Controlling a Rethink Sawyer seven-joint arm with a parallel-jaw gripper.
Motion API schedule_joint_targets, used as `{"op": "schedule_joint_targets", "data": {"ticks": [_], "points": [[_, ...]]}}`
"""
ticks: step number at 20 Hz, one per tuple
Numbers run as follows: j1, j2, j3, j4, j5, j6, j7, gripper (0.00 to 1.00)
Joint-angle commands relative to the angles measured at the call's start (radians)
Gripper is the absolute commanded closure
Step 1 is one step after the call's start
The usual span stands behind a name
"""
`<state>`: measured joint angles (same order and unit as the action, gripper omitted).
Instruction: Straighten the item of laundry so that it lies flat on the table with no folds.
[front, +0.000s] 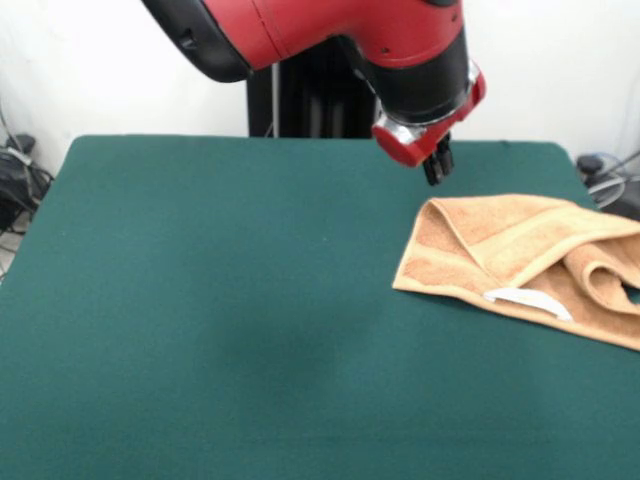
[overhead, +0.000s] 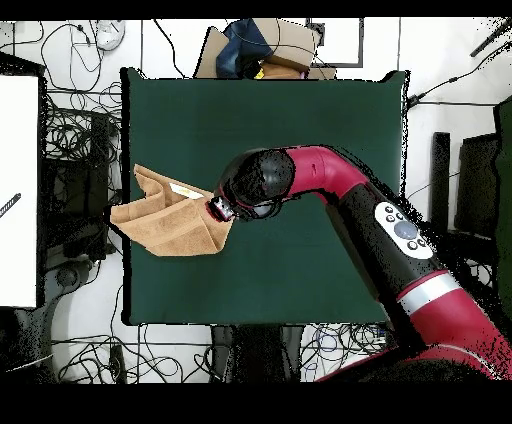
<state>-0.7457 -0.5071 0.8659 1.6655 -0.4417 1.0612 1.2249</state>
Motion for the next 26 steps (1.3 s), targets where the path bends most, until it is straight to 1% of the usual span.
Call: {"op": "schedule_joint_targets", "data": {"ticks": [1, 6, 10, 15, 26], "points": [[0.051, 0.023, -0.03, -0.131, -0.061, 0.082, -0.145, 1.0], [0.072, 0.062, -0.06, -0.187, -0.105, 0.043, -0.154, 1.0], [0.072, 0.077, -0.06, -0.195, -0.118, 0.03, -0.16, 1.0], [0.063, 0.09, -0.061, -0.185, -0.164, -0.035, -0.152, 1.0], [0.072, 0.126, -0.063, -0.201, -0.217, -0.03, -0.149, 1.0]]}}
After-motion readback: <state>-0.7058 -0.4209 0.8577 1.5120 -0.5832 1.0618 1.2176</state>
